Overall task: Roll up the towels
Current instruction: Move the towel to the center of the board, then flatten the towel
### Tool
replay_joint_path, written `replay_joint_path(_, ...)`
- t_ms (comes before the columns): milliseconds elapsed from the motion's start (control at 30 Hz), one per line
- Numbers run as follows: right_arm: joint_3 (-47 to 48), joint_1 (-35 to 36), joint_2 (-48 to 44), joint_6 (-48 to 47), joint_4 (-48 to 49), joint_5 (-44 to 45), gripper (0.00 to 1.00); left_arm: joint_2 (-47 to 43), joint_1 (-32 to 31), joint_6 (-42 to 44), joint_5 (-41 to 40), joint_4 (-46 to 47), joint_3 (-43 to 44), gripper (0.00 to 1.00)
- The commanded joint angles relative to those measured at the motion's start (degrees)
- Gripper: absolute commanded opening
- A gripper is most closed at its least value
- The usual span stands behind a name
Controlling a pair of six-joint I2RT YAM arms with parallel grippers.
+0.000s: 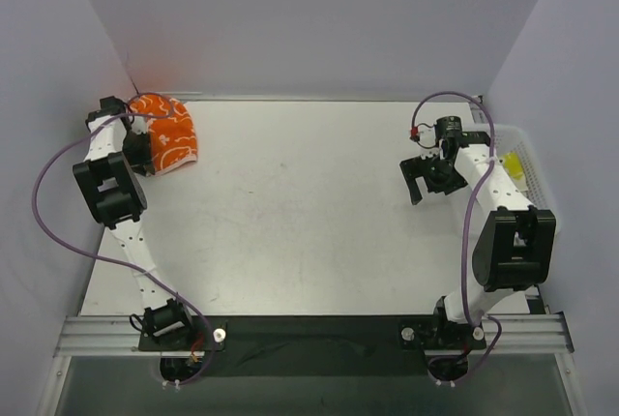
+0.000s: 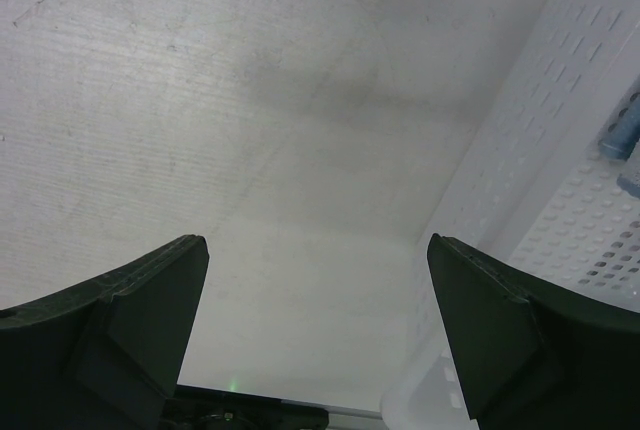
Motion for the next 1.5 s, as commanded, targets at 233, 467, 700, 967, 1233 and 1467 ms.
replay_joint_path(233, 2.44, -0.97, -1.04, 1.02, -3.43, -3.45, 0.95, -10.61, -4.03, 5.62, 8.61, 1.73, -0.76, 0.00)
replay_joint_path(467, 5.77, -4.13, -0.25, 3.48, -4.92, -9.94, 0.93, -23.20, -17.54, 15.81, 9.41, -0.29, -3.74, 0.00)
replay_joint_path(700, 10.51, -8.34, 2.47, 4.27, -8.96, -18.74, 0.91, -29.54, -39.78, 17.59, 15.47, -2.93, -11.57, 0.00)
replay_joint_path(967, 10.96, -9.85, 3.71, 1.98, -12.57, -23.05, 0.87, -26.55, -49.31, 16.00, 22.76, -6.44, -3.33, 0.82)
replay_joint_path(1233, 10.17, -2.74, 6.34, 1.10, -11.52, -22.62, 0.63, -19.19, -31.74, 11.34, 23.40, -6.27, 4.33, 0.74)
replay_joint_path(1467, 13.07, 6.05, 14.86, 2.16, -10.37, -18.14, 0.53, -6.35, -25.30, 10.46, 18.30, -7.50, 17.16, 0.73)
